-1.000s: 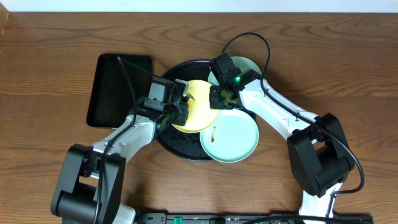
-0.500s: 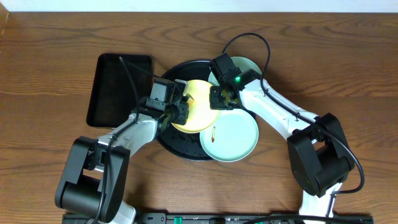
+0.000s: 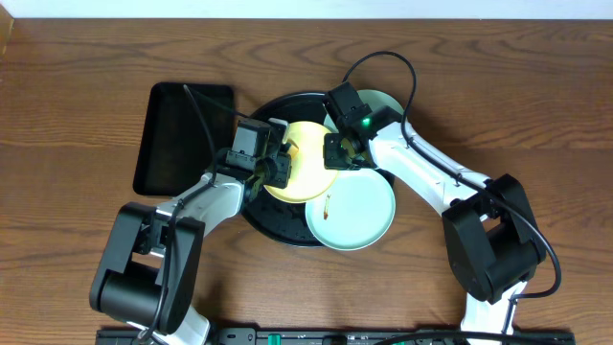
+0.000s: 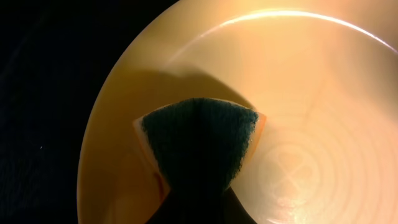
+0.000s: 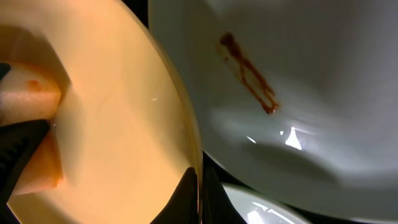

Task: Clean dirty plates on tray and stack at the side
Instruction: 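Scrub the yellow plate's sauce smear with the sponge in the left gripper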

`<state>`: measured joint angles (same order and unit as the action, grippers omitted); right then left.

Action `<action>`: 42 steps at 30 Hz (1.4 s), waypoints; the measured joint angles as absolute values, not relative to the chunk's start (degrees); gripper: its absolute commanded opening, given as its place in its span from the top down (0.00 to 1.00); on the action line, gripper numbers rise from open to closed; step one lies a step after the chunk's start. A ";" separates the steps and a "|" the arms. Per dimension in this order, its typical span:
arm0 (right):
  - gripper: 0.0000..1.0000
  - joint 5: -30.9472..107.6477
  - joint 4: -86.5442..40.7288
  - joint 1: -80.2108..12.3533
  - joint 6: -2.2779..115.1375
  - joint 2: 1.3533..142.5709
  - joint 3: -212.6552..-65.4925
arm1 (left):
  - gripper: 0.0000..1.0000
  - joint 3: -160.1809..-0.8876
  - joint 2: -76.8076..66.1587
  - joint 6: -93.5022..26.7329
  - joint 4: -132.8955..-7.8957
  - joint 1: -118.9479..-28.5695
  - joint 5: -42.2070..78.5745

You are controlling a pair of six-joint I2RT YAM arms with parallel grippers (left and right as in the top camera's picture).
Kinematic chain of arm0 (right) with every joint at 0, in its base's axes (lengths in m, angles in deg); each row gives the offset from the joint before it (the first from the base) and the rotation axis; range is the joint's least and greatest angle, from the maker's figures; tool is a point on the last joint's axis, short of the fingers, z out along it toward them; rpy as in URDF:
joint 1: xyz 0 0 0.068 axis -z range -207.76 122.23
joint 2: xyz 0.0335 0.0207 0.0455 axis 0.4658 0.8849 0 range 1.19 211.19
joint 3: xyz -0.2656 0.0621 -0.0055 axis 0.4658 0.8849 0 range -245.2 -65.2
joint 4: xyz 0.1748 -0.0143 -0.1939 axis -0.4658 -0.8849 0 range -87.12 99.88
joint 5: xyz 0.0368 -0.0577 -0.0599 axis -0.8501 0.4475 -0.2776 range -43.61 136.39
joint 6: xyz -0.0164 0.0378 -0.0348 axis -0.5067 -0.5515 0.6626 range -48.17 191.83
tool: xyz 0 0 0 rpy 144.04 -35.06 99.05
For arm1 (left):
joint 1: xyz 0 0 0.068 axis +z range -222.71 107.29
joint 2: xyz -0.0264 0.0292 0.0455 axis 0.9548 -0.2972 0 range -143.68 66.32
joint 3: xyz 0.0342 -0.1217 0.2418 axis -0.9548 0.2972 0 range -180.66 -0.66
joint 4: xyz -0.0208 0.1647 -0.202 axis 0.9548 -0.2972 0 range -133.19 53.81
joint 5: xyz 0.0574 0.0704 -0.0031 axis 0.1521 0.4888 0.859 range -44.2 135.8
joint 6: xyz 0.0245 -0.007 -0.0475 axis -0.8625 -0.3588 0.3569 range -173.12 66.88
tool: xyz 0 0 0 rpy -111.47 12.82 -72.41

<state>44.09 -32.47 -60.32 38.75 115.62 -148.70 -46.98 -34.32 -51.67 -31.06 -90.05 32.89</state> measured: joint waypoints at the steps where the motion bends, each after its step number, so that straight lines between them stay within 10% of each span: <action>1: 0.99 44.20 -32.47 -60.32 38.73 115.64 -148.70 | 0.93 -47.03 -34.45 -51.67 -30.76 -90.05 32.89; 42: 0.98 44.92 -32.21 -60.32 38.35 115.62 -148.70 | 0.93 -47.03 -37.88 -52.13 -20.44 -89.27 36.00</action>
<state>44.92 -32.21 -60.32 38.35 115.62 -148.70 -47.03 -37.88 -52.13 -20.44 -89.27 36.00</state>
